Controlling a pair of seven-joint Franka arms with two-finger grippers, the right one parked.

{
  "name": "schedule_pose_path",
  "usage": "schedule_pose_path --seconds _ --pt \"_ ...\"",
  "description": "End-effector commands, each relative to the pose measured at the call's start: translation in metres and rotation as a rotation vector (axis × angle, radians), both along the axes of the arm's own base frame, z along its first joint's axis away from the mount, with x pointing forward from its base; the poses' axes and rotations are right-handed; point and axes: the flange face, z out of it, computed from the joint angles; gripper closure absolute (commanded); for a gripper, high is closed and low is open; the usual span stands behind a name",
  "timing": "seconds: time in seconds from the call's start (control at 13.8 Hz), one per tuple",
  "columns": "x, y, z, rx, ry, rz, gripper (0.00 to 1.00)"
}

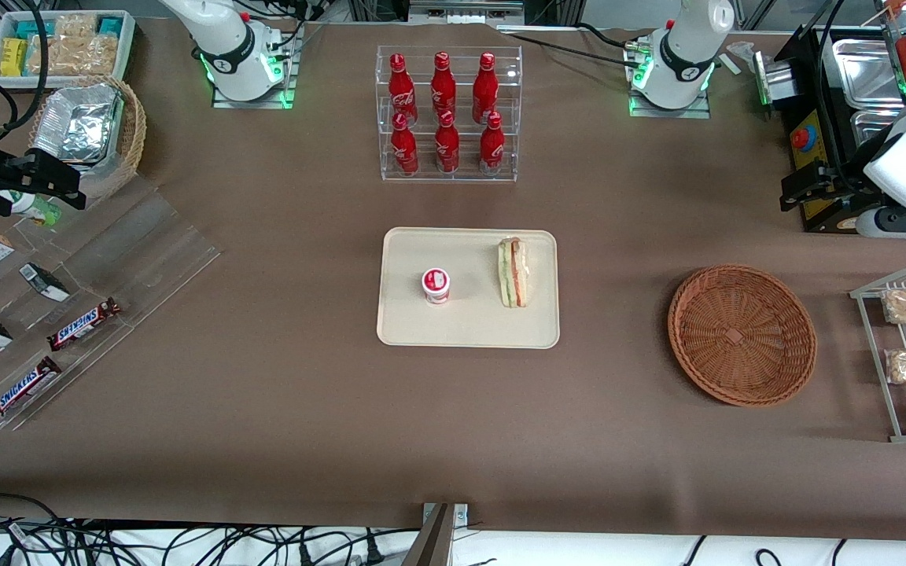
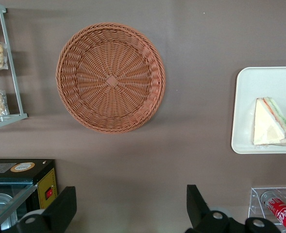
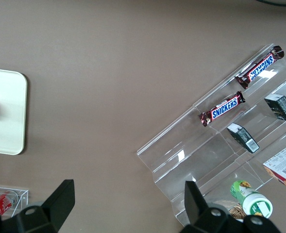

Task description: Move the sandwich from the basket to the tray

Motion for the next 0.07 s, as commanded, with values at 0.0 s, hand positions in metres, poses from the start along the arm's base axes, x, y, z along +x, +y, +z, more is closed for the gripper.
schedule_pose_path --seconds 0.0 --pt "-0.0051 -0.0045 -0.0022 -0.042 0.014 -0.024 0.0"
